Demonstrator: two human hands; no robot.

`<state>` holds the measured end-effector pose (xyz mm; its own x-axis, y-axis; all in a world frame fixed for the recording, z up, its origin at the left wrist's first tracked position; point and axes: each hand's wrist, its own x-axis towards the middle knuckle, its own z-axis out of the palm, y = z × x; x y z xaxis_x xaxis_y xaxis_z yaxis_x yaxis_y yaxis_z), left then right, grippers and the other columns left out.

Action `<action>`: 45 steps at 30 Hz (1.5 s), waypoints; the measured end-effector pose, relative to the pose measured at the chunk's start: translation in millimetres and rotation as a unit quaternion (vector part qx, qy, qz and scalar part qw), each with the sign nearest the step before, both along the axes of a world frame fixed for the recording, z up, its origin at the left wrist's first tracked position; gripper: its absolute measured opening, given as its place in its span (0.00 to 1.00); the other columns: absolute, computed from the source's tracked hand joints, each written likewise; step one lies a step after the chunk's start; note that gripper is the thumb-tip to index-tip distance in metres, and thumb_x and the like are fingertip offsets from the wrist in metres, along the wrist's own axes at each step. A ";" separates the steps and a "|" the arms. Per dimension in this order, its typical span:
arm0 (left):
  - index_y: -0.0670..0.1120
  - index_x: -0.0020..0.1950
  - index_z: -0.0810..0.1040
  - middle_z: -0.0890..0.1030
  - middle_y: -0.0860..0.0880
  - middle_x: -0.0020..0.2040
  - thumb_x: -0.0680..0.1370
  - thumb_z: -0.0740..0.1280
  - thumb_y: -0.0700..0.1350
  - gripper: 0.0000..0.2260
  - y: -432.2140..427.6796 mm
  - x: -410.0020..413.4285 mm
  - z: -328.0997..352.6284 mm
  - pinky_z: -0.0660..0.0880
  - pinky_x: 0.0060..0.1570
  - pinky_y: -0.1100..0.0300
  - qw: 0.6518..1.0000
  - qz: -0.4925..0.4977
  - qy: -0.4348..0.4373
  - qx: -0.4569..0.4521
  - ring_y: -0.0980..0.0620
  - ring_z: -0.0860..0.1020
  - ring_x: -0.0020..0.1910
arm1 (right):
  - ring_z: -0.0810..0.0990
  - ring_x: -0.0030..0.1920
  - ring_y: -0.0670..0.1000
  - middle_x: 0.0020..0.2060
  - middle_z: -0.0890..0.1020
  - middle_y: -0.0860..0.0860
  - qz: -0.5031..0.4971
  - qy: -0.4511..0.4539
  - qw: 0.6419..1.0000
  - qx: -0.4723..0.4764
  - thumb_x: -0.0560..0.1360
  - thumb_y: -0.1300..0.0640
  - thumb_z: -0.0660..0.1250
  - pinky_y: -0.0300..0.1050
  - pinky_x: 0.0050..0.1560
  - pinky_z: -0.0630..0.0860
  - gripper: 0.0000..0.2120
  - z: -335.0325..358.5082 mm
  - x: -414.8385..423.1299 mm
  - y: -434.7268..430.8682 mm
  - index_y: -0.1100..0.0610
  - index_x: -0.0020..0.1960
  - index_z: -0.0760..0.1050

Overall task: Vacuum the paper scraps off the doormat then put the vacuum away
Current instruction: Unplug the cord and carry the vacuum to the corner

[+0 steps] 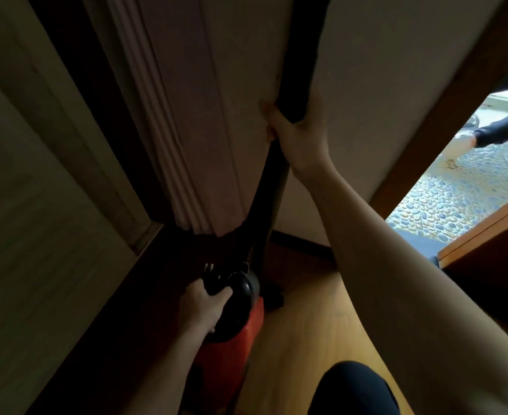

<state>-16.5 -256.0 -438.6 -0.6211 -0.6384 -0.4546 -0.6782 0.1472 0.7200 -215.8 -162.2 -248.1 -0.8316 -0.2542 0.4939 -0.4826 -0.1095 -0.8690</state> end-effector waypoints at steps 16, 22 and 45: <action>0.45 0.52 0.80 0.84 0.41 0.44 0.71 0.71 0.50 0.13 -2.9 -21.0 -108.1 0.70 0.20 0.63 1.000 -0.003 0.025 0.004 0.44 0.81 0.33 | 0.78 0.32 0.48 0.33 0.78 0.55 -0.002 -0.118 0.992 0.049 0.76 0.61 0.74 0.45 0.36 0.78 0.11 -145.7 -17.5 -10.1 0.58 0.39 0.74; 0.45 0.50 0.80 0.82 0.46 0.40 0.72 0.70 0.47 0.09 -1.1 -16.6 -125.8 0.72 0.21 0.63 1.000 -0.021 0.017 -0.006 0.48 0.80 0.32 | 0.79 0.35 0.52 0.36 0.79 0.58 0.001 -0.188 0.980 0.070 0.77 0.56 0.73 0.53 0.39 0.79 0.15 -216.7 -11.5 -6.8 0.69 0.46 0.77; 0.44 0.53 0.77 0.79 0.53 0.43 0.74 0.70 0.48 0.11 -1.1 -45.4 -183.7 0.75 0.39 0.64 0.990 -0.098 0.046 -0.093 0.54 0.79 0.42 | 0.77 0.29 0.45 0.30 0.78 0.51 -0.054 -0.197 0.976 0.070 0.77 0.57 0.73 0.40 0.31 0.75 0.12 -269.4 -35.2 -5.1 0.59 0.38 0.75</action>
<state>-61.9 -257.1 -622.3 -0.7747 -0.5686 -0.2768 -0.5565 0.4051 0.7254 -251.0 -167.4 -517.5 -0.9757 -0.1959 0.0979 -0.1109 0.0564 -0.9922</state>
